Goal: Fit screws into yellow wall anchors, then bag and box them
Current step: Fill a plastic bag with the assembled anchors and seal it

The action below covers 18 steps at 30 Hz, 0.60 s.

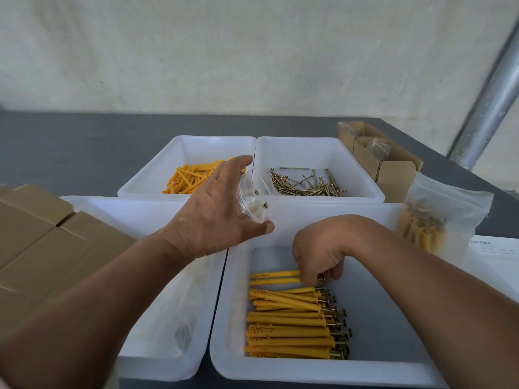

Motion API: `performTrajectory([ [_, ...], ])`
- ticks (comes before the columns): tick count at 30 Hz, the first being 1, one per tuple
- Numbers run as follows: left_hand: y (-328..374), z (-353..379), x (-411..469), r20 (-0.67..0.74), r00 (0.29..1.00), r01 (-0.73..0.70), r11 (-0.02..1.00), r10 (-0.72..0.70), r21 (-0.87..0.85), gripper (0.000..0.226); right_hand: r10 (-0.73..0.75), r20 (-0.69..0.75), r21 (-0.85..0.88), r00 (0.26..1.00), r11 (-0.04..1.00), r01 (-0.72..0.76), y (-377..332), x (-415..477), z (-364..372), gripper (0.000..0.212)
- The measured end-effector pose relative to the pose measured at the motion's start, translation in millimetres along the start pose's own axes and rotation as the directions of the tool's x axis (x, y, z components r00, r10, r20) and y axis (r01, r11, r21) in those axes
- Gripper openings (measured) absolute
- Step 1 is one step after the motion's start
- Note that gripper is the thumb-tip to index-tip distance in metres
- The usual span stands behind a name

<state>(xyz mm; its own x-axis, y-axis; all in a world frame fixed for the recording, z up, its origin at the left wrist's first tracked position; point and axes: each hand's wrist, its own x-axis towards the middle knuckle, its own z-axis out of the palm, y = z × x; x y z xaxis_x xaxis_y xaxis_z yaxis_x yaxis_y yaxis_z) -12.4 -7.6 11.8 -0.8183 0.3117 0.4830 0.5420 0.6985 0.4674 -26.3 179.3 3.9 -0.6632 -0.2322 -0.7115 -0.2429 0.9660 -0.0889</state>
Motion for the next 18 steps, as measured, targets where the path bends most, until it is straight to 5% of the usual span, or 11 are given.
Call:
performTrajectory([
  [2, 0.2, 0.0, 0.0, 0.000, 1.000, -0.001, 1.000, 0.001, 0.004, 0.104, -0.020, -0.023, 0.073, 1.000, 0.997, 0.022, 2.0, -5.8, -2.6, 0.008],
  [5, 0.4, 0.4, -0.7, -0.004, 1.000, -0.001, 1.000, 0.001, -0.007, 0.103, -0.059, -0.112, 0.213, 0.992, 0.974, 0.082, 5.9, -10.6, -5.3, 0.027],
  [12, -0.1, 1.0, -1.6, -0.008, 1.000, 0.005, 0.999, -0.005, -0.032, 0.103, -0.111, -0.461, 0.334, 0.880, 0.898, 0.288, 3.7, -19.5, -12.5, 0.011],
  [15, 0.0, 0.7, -1.5, -0.010, 1.000, 0.013, 0.999, -0.013, -0.033, 0.104, -0.035, -0.658, 0.240, 0.752, 0.937, 0.254, 3.0, -27.4, -21.0, 0.017],
  [18, 0.1, -0.1, -1.9, -0.013, 1.000, 0.003, 1.000, -0.004, -0.018, 0.102, 0.137, -0.865, 0.289, 0.482, 0.922, 0.257, 8.8, -33.5, -29.3, 0.018],
])
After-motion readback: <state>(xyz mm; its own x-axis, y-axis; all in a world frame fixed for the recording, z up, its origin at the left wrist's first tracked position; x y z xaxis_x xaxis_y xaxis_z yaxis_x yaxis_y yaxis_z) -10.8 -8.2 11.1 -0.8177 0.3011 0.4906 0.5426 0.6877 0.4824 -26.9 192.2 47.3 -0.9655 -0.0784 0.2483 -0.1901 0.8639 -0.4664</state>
